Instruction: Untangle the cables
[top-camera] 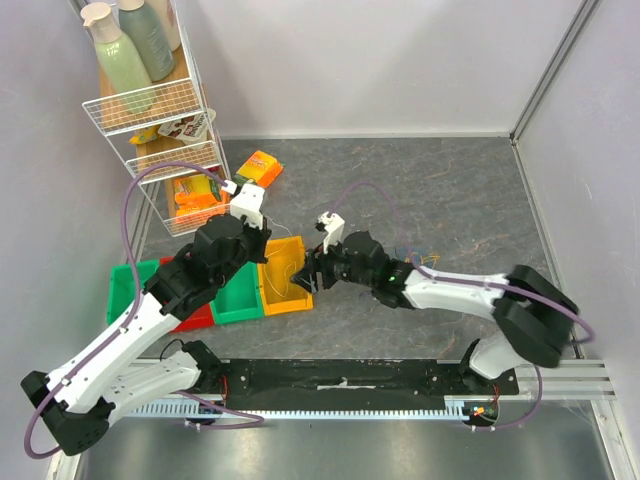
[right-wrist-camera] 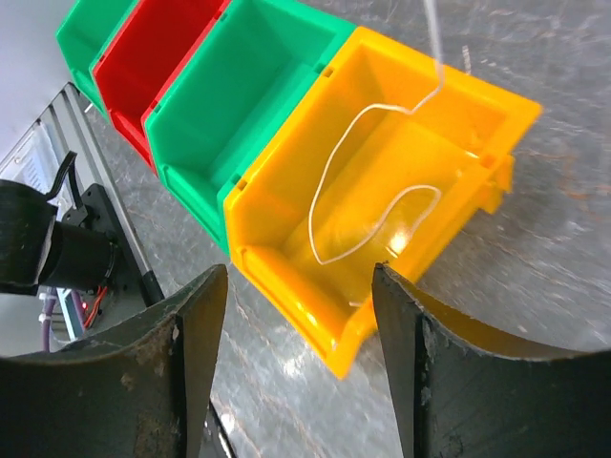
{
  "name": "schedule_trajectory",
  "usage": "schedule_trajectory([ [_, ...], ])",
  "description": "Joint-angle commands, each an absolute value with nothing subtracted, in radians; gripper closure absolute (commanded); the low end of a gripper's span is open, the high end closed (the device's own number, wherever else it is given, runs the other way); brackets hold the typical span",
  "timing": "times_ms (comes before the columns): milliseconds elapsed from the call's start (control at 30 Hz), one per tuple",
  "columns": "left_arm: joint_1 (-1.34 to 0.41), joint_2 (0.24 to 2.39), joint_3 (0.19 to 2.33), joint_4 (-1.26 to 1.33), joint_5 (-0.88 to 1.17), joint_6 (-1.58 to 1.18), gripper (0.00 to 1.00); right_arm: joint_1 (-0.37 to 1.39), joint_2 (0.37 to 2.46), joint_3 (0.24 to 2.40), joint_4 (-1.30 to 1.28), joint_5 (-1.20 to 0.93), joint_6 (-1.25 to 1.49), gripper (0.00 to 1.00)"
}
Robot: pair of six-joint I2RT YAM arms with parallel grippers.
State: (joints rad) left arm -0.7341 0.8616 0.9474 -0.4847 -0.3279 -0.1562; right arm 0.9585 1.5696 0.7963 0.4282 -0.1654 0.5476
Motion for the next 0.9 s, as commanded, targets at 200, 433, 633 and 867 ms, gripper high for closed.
schedule_trajectory([
  [200,-0.724,0.939,0.942,-0.644,-0.279,-0.415,0.98,0.959,1.071,0.753,-0.101,0.199,0.437,0.23],
  [433,-0.671,1.101,0.971,-0.673,-0.16,-0.382,0.98,0.959,0.864,0.663,-0.216,0.253,0.495,0.22],
  [633,-0.532,1.36,1.011,-0.603,0.046,-0.363,0.98,0.959,0.759,0.62,-0.277,0.271,0.522,0.22],
  [867,-0.525,1.483,0.953,-0.497,0.124,-0.449,0.98,0.959,0.658,0.598,-0.35,0.304,0.535,0.21],
])
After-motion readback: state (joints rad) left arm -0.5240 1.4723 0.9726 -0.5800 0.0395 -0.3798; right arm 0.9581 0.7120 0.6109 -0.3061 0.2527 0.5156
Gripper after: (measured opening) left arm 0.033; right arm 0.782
